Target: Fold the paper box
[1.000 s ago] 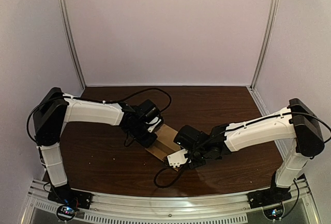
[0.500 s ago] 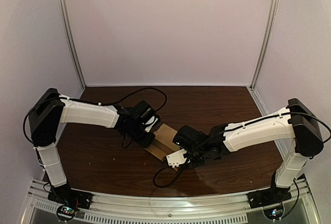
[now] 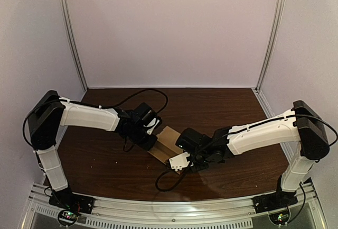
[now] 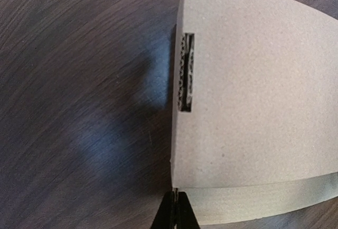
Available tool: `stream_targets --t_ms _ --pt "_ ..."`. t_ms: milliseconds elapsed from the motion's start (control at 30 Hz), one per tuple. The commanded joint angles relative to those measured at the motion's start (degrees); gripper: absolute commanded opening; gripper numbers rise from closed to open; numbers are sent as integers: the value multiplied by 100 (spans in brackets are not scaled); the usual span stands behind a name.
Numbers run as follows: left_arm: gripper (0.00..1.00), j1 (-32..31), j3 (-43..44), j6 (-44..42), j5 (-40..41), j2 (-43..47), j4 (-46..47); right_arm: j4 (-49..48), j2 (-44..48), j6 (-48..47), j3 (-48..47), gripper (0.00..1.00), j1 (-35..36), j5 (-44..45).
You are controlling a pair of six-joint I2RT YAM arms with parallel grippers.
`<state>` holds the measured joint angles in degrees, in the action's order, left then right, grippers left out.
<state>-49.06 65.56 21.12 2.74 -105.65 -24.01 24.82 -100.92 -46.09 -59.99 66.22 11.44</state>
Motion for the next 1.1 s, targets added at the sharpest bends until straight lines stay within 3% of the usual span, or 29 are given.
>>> stream_targets --t_ms 0,300,1067 --pt "0 37 -256 118 -177 -105 161 970 -793 12 464 38 69 -1038" --pt "0 37 -189 75 -263 -122 201 974 -800 3 453 39 68 -1030" --pt "0 37 920 -38 -501 -467 -782 926 -816 -91 488 40 204 -969"
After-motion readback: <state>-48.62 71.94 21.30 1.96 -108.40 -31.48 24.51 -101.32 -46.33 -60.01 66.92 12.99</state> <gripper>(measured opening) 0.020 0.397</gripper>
